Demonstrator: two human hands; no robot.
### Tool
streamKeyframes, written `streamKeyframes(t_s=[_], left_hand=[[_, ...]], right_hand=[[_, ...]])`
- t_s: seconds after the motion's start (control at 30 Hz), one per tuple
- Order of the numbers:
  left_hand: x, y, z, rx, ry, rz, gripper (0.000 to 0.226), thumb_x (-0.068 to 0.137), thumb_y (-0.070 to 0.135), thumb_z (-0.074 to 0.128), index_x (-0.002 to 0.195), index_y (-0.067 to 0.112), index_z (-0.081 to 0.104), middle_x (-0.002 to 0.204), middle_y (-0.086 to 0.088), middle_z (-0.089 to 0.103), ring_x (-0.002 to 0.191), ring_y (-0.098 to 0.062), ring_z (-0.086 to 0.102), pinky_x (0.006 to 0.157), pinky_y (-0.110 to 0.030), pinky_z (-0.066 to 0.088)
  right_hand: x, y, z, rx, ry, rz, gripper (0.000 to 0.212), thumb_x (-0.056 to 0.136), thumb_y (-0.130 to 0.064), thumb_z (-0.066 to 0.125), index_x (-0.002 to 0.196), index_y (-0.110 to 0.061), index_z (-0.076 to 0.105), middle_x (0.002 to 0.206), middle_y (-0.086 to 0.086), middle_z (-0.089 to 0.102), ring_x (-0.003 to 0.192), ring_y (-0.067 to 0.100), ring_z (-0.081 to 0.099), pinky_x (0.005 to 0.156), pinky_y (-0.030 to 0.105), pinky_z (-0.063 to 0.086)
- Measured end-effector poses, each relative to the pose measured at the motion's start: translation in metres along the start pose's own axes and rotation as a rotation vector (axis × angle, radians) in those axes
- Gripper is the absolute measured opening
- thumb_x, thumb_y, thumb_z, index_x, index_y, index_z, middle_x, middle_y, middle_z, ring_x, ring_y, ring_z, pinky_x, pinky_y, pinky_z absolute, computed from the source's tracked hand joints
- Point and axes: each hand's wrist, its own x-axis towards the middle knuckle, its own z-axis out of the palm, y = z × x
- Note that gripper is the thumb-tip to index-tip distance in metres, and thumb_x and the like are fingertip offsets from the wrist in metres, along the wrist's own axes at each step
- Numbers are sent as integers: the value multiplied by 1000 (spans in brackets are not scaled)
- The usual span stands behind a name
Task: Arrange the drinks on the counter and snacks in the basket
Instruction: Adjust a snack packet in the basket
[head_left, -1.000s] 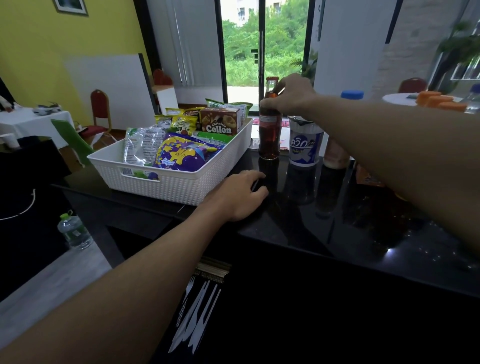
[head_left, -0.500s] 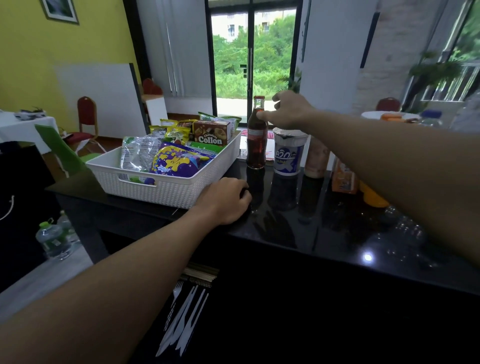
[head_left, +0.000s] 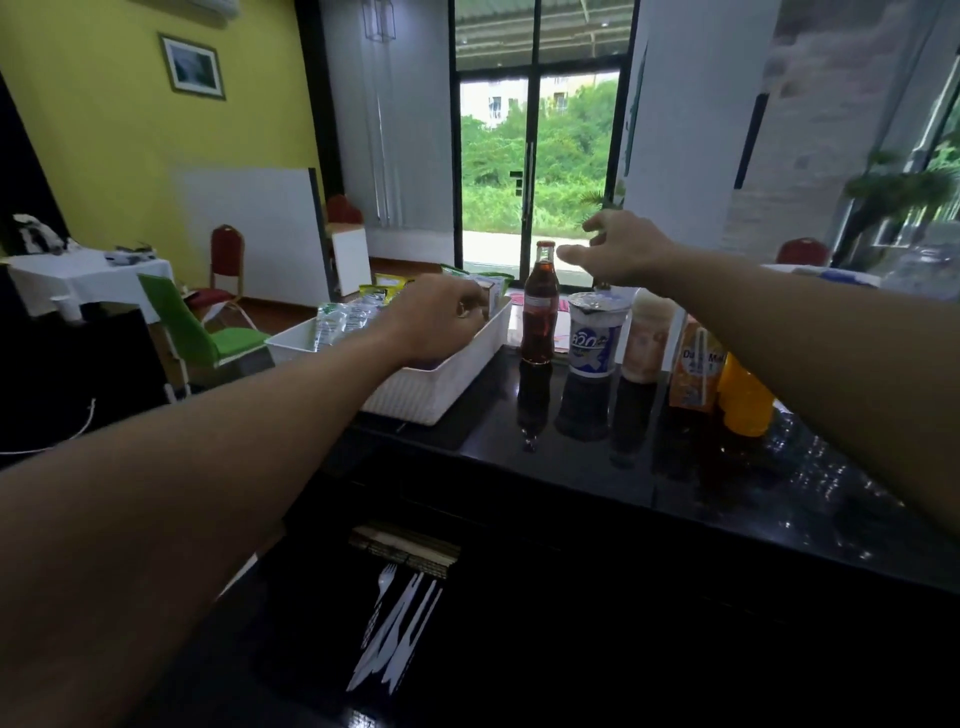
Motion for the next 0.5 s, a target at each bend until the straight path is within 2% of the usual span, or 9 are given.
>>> streamKeyframes(t_s=[0.13,0.2,0.3,0.4,0.5], left_hand=[[0,-38,-29,75,-30,-114,32,94,22,59,122,10,68,119,-11,69,103,-25,62,84,-32,47],[-1,-61,-37,91,-64,-158,38,94,25,60,129,9,63,127,-12,65,111,-27,60,89,-35,47],[-5,-94,-43,108,-124,-215,45,95,28,61,136,9,57,136,-14,58,119,-30,57,97,-40,48],[-7,-121,-41,150,-187,-232,49,95,31,60,140,12,55,143,-14,52,124,-32,54,102,-47,46],[-8,-140,-33,81,-224,-192,49,95,23,60,142,11,51,149,-14,44,132,-32,46,109,-47,41]], right_hand=[[-3,-18,9,27,-34,-21,67,90,-50,68,141,-12,49,141,13,54,123,30,54,99,43,47],[-3,-28,17,21,-74,-39,65,91,-48,67,141,-11,50,142,13,53,125,30,53,97,40,45],[-1,-43,37,6,-147,-49,66,92,-47,68,143,-9,49,144,14,51,127,30,51,103,42,45],[3,-60,60,-41,-206,-75,63,91,-49,68,137,-9,55,136,13,57,111,24,54,86,33,45],[5,-76,85,-43,-308,-109,46,92,-47,68,121,-11,68,124,11,65,99,18,59,73,28,44]])
